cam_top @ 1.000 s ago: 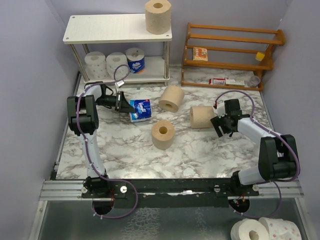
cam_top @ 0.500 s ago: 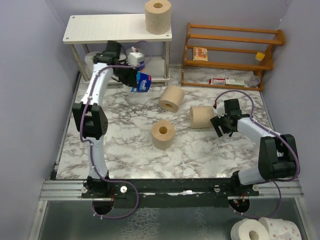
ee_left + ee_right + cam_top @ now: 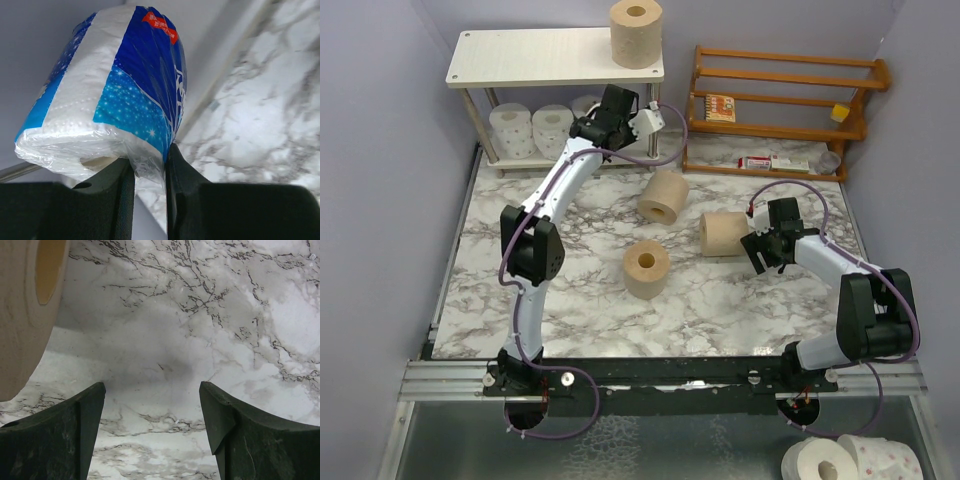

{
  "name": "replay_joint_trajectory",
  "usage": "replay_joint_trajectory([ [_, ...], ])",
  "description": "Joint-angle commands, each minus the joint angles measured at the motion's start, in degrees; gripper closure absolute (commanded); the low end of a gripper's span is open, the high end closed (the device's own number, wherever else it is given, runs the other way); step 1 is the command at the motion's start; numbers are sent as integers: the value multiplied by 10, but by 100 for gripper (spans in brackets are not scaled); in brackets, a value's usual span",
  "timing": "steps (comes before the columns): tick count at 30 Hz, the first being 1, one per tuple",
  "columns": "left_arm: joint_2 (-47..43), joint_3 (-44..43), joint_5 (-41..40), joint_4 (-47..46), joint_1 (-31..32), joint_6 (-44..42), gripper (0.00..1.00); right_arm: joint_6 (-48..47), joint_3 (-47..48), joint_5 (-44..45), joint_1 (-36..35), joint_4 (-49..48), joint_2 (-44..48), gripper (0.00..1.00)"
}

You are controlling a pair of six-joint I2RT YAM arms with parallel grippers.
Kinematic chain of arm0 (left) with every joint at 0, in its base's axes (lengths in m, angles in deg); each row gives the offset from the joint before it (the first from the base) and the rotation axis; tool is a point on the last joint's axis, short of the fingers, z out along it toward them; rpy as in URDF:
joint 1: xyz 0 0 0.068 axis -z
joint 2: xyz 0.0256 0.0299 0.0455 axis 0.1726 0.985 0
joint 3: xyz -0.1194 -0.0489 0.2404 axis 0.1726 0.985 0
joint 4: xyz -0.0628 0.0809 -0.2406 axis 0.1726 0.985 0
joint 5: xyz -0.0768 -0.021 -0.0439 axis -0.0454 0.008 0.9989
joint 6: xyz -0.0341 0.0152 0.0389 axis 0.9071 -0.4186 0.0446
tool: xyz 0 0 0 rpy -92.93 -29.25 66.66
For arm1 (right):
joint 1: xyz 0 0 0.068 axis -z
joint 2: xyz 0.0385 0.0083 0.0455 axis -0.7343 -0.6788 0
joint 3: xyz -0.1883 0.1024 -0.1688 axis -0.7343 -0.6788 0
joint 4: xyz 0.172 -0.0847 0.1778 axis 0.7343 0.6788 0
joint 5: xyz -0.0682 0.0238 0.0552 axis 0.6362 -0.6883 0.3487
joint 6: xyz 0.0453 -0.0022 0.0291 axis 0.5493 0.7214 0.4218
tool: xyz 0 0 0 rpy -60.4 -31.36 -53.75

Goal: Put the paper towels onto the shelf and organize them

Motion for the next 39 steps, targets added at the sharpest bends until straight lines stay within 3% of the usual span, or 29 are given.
replay_joint_trajectory([
  [1, 15, 35, -176, -170, 11, -111, 100, -5, -3, -1, -3, 7, 10, 23],
  [8, 18, 79, -151, -226, 20, -171, 100, -5, -3, -1, -4, 6, 13, 23],
  [19, 43, 55, -74, -168, 23, -166, 100, -5, -3, 5, -3, 5, 18, 23],
  [32, 86, 35, -117, -145, 25, -168, 99, -5, -3, 0, -3, 4, 28, 23],
  [35, 91, 23, -124, -145, 28, -170, 70, -5, -3, 1, -3, 4, 28, 23],
  [37, 95, 14, -127, -146, 29, -172, 60, -5, -3, 0, -3, 4, 28, 23],
  [39, 98, 3, -129, -146, 29, -173, 44, -5, -3, -1, -3, 4, 30, 23],
])
